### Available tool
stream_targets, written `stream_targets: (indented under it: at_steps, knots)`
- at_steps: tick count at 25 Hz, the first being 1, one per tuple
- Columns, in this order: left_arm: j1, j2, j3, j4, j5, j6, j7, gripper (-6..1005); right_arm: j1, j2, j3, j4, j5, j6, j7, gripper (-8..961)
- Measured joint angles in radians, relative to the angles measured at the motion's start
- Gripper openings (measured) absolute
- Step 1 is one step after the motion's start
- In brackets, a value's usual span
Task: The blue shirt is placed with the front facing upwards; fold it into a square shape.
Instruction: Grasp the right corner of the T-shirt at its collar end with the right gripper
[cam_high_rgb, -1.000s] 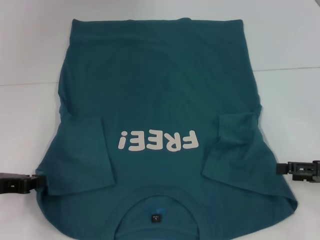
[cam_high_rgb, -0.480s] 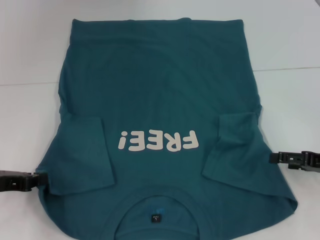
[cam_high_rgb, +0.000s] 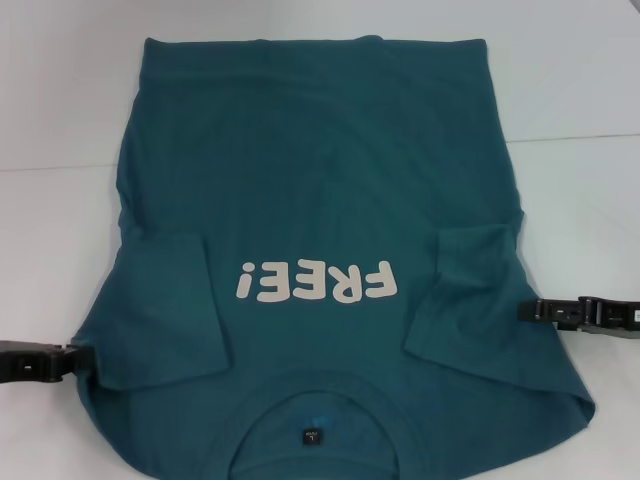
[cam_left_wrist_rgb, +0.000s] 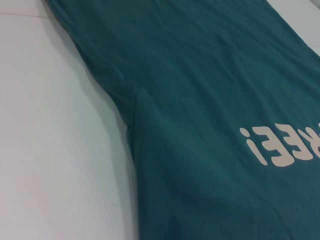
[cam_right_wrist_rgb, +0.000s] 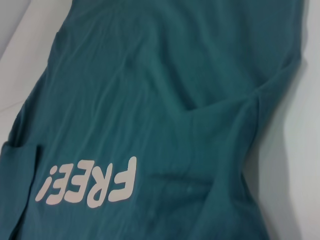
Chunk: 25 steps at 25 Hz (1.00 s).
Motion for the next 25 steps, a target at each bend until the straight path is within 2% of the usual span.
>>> stream_targets:
  at_steps: [10, 25]
  knots:
    - [-0.001, 0.005, 0.000, -0.008, 0.000, -0.005, 0.000, 50, 0.011, 0.017, -0.044, -0.001, 0.000, -0.006, -0.001, 924]
    - [-0.002, 0.002, 0.000, -0.009, 0.000, -0.006, 0.000, 50, 0.024, 0.021, -0.046, -0.010, 0.006, -0.199, -0.013, 924]
